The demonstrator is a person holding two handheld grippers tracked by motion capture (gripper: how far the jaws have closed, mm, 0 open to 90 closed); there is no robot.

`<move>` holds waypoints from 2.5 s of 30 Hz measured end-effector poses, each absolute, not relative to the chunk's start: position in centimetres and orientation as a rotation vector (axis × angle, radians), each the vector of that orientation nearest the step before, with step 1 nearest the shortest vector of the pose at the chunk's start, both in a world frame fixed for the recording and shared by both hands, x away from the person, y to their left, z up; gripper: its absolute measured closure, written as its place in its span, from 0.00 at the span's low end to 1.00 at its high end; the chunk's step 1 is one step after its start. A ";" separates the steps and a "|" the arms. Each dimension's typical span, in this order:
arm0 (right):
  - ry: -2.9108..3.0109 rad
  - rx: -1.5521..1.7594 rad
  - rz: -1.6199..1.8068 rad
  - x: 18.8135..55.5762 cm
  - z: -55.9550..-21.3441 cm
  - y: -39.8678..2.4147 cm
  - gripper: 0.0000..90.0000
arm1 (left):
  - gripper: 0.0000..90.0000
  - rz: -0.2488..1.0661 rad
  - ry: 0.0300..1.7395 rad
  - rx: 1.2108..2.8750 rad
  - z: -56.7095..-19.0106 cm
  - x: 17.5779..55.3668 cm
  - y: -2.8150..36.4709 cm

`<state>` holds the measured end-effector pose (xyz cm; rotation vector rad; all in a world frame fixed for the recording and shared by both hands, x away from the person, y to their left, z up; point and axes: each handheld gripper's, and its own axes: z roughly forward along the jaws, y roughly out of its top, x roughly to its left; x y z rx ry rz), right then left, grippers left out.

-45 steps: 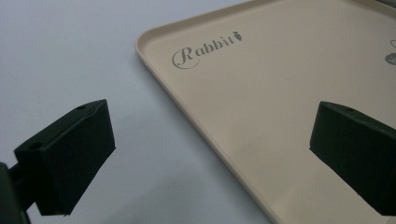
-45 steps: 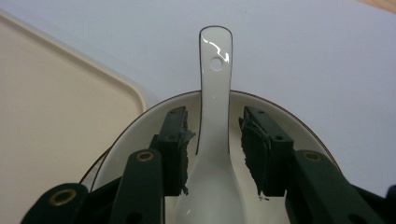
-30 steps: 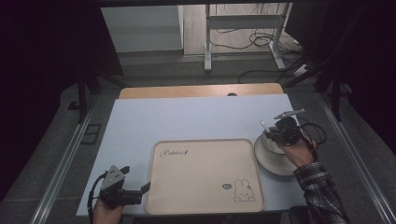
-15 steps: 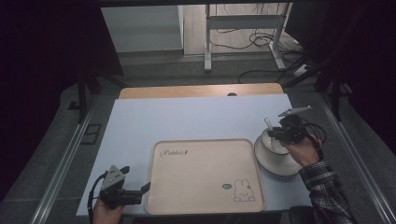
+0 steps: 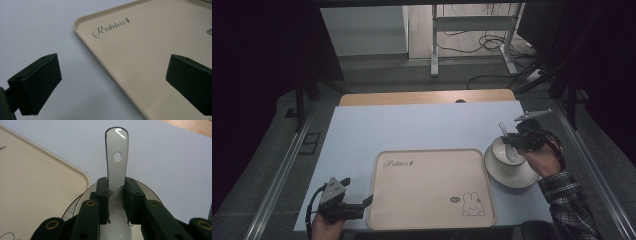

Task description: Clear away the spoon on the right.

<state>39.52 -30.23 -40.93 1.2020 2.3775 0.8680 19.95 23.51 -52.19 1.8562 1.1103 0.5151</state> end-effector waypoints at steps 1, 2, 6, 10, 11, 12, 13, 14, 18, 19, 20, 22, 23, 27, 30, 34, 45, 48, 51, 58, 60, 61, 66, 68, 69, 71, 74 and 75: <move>2.377 1.202 0.870 39.5 -40.7 -30.3 0.84 | 0.00 0.516 1.110 1.856 -52.2 19.9 23.5; 2.377 1.200 0.870 39.4 -40.6 -30.3 0.84 | 0.00 0.516 1.110 1.856 -52.2 19.9 23.5; 2.380 1.194 0.877 39.2 -39.9 -30.4 0.84 | 0.00 0.517 1.110 1.858 -52.2 20.0 23.5; 2.386 1.188 0.875 38.9 -39.3 -30.3 0.84 | 0.00 0.516 1.110 1.858 -52.2 19.9 23.5; 2.386 1.188 0.876 38.9 -39.2 -30.3 0.84 | 0.00 0.517 1.109 1.858 -52.2 19.9 23.5; 2.388 1.185 0.877 38.8 -39.1 -30.2 0.84 | 0.00 0.518 1.109 1.858 -52.2 19.9 23.5; 2.390 1.180 0.875 38.7 -38.9 -30.2 0.84 | 0.00 0.517 1.109 1.858 -52.2 19.9 23.5; 2.390 1.178 0.877 38.6 -38.8 -30.1 0.84 | 0.00 0.518 1.109 1.858 -52.2 19.9 23.5; 2.394 1.162 0.877 38.2 -38.2 -29.9 0.84 | 0.00 0.519 1.108 1.858 -52.2 19.9 23.5; 2.396 1.161 0.877 38.1 -38.1 -29.9 0.84 | 0.00 0.519 1.108 1.857 -52.2 19.9 23.5; 2.397 1.161 0.878 37.9 -37.9 -29.8 0.84 | 0.00 0.520 1.108 1.857 -52.2 19.9 23.5; 2.399 1.157 0.884 37.7 -37.6 -29.7 0.84 | 0.00 0.520 1.108 1.857 -52.1 19.9 23.5; 2.400 1.152 0.890 37.6 -37.5 -29.6 0.84 | 0.00 0.520 1.107 1.858 -52.1 19.9 23.5; 2.408 1.134 0.902 37.0 -36.8 -29.2 0.84 | 0.00 0.521 1.106 1.858 -52.1 19.9 23.4; 2.416 1.117 0.913 36.6 -36.3 -28.9 0.84 | 0.00 0.521 1.105 1.857 -52.1 19.9 23.4; 2.432 1.099 0.931 35.8 -35.7 -28.2 0.84 | 0.00 0.519 1.104 1.858 -52.1 19.9 23.4; 2.500 1.063 0.920 33.7 -35.7 -25.9 0.84 | 0.00 0.527 1.101 1.856 -52.1 19.9 23.4; 2.523 1.059 0.915 33.2 -35.9 -25.2 0.84 | 0.00 0.529 1.101 1.853 -52.1 19.8 23.4; 2.559 1.033 0.894 32.6 -36.4 -24.3 0.84 | 0.00 0.530 1.101 1.853 -52.1 19.8 23.4; 2.607 1.026 0.861 32.1 -37.6 -23.1 0.84 | 0.00 0.528 1.103 1.851 -52.1 19.8 23.4; 2.629 1.021 0.845 32.0 -38.1 -22.6 0.84 | 0.00 0.529 1.103 1.851 -52.1 19.8 23.4; 2.636 1.018 0.841 31.9 -38.3 -22.5 0.84 | 0.00 0.528 1.103 1.851 -52.1 19.8 23.4; 2.679 1.014 0.813 31.6 -39.5 -21.6 0.84 | 0.00 0.527 1.102 1.852 -52.1 19.8 23.4; 2.696 1.010 0.800 31.5 -40.0 -21.3 0.84 | 0.00 0.527 1.102 1.851 -52.1 19.8 23.4; 2.705 1.010 0.792 31.4 -40.2 -21.1 0.84 | 0.00 0.526 1.102 1.851 -52.1 19.8 23.4; 2.725 1.007 0.775 31.2 -41.0 -20.7 0.84 | 0.00 0.526 1.101 1.852 -52.1 19.8 23.4; 2.741 1.005 0.767 31.1 -41.5 -20.4 0.84 | 0.00 0.524 1.101 1.853 -52.1 19.8 23.4; 2.748 1.001 0.759 31.0 -41.8 -20.3 0.84 | 0.00 0.524 1.101 1.853 -52.1 19.8 23.4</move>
